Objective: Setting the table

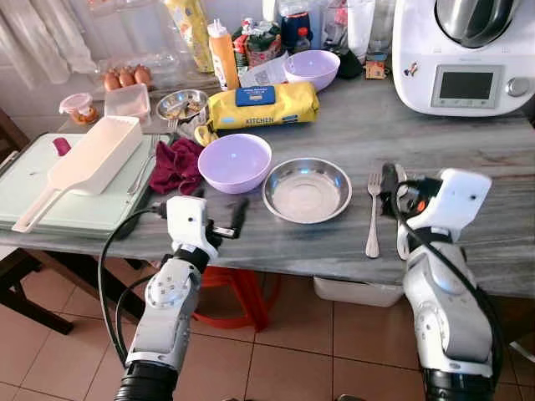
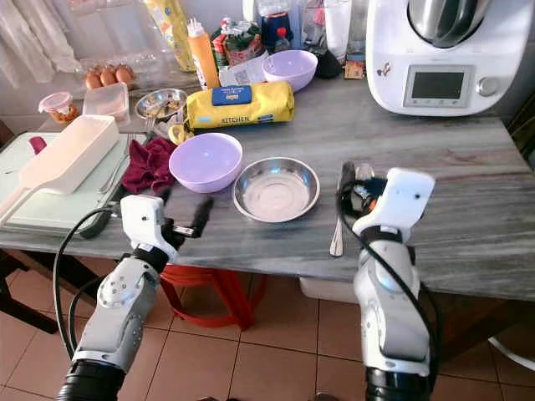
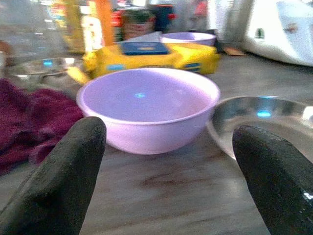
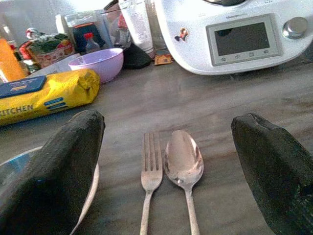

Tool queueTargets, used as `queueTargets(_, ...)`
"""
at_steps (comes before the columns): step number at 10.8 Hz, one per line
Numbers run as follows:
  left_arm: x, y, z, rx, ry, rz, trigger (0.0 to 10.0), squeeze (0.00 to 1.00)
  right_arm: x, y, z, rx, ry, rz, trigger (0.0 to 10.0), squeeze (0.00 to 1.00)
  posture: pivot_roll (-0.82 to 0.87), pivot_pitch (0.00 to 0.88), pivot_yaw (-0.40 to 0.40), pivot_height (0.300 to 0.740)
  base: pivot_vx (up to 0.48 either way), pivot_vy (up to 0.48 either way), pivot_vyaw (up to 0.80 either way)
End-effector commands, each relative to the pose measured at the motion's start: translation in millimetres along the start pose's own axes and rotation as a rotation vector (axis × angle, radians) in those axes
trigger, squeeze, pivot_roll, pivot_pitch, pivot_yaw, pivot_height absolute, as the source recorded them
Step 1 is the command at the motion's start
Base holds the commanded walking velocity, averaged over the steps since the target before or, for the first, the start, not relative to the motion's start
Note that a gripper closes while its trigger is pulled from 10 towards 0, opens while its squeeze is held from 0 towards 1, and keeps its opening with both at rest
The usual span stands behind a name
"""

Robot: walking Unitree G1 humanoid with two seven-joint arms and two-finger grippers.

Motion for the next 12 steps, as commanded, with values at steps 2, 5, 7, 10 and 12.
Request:
queueTargets(2,3.3,-3,10.1,-0.025,0.084,0.018,10.0,0.0,5.9,10,7.4,0.014,0.054,-0.044,10.0,0.0,-0.14,0.063,0.109,0.74,0.0,0.0,0.0)
queueTargets(5,7.9,-10,13.4,-0.034,0.129,0.066,10.0,0.0,8.9,6,1.3,0.03,0.046,-0.017,10.0,0.0,-0.14,0.074,0.111,0.74,0.0,0.0,0.0)
queueTargets(7,10.5,-12,13.6,-0.058,0.113,0.085,10.0,0.0,8.4,3,8.0,0.069,0.055,0.002,10.0,0.0,-0.13,0.066,0.103,0.74,0.0,0.0,0.0)
queueTargets(10,18.5,-18,17.5,-0.076,0.083,0.108,10.0,0.0,4.2,1,24.4,-0.014,0.14,0.01,10.0,0.0,-0.11,0.055,0.086,0.74,0.0,0.0,0.0)
queueTargets(12,17.9,-17,25.9,-0.041,0.146,0.137,10.0,0.0,3.9,-2,31.7,-0.017,0.188,0.026,10.0,0.0,-0.09,0.054,0.091,0.74,0.0,0.0,0.0)
Point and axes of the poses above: a point about 5 cm out from each wrist's last joint towards the gripper, its own x axis pointing back from the gripper into the wrist, its own y axis along the axis of the wrist's last joint, z = x × y, the point moved 2 cm from there along -x, pointing out of the wrist towards the gripper, and after that the axes turned 7 degrees about -x, right-handed, at the moved point
